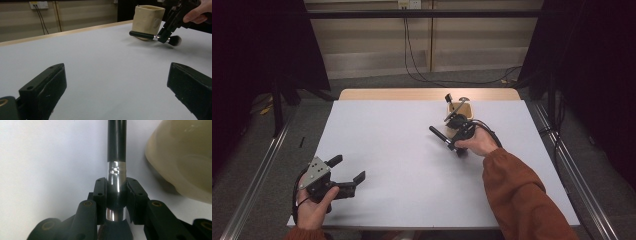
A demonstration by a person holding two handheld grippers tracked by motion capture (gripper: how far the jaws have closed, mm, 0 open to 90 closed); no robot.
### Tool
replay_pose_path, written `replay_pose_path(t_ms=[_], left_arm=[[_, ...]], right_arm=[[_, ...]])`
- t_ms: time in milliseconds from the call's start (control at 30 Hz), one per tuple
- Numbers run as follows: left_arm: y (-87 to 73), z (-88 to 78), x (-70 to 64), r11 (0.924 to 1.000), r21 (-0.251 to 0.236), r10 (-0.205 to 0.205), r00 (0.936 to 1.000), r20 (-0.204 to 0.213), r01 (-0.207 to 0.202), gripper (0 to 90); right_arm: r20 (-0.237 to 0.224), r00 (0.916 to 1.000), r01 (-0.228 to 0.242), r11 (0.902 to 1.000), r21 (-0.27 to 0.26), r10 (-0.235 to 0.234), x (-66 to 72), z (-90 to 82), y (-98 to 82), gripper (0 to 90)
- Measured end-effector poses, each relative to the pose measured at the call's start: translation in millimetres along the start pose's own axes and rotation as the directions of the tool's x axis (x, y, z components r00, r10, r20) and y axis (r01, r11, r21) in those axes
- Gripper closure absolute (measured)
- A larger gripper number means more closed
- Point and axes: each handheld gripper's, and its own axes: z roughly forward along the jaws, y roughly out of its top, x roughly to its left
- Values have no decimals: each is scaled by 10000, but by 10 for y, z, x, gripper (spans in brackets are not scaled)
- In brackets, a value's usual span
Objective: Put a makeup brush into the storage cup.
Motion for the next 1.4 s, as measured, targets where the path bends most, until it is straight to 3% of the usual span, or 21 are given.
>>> replay_pose_path(t_ms=[333,567,867,967,1100,1267,1400], left_arm=[[2,7,-4,10000,15,13,10000,17,-13,25],[1,3,1,10000,-10,-6,10000,-7,6,25],[2,3,-4,10000,-10,-7,10000,-43,7,23],[1,3,-3,10000,21,-6,10000,-43,6,23],[-1,4,-3,10000,79,27,9999,-101,-27,23],[2,-6,-9,9999,47,128,9999,-75,-127,23],[3,-9,-13,10000,-25,-25,10000,-76,25,23]], right_arm=[[-412,9991,-10,9953,-968,-30,-57,-89,-171,722],[-715,9973,-8,9804,-1968,-135,-57,-163,-278,723],[-926,9950,40,9383,-3459,-384,-62,-267,-408,723],[-920,9953,-47,9341,-3569,-301,-95,-260,-462,723],[-1032,9940,-88,9120,-4101,-368,-108,-286,-532,722],[-1194,9917,-166,8708,-4914,-485,-106,-363,-606,723],[-1295,9899,-202,8473,-5307,-575,-110,-405,-656,723]])
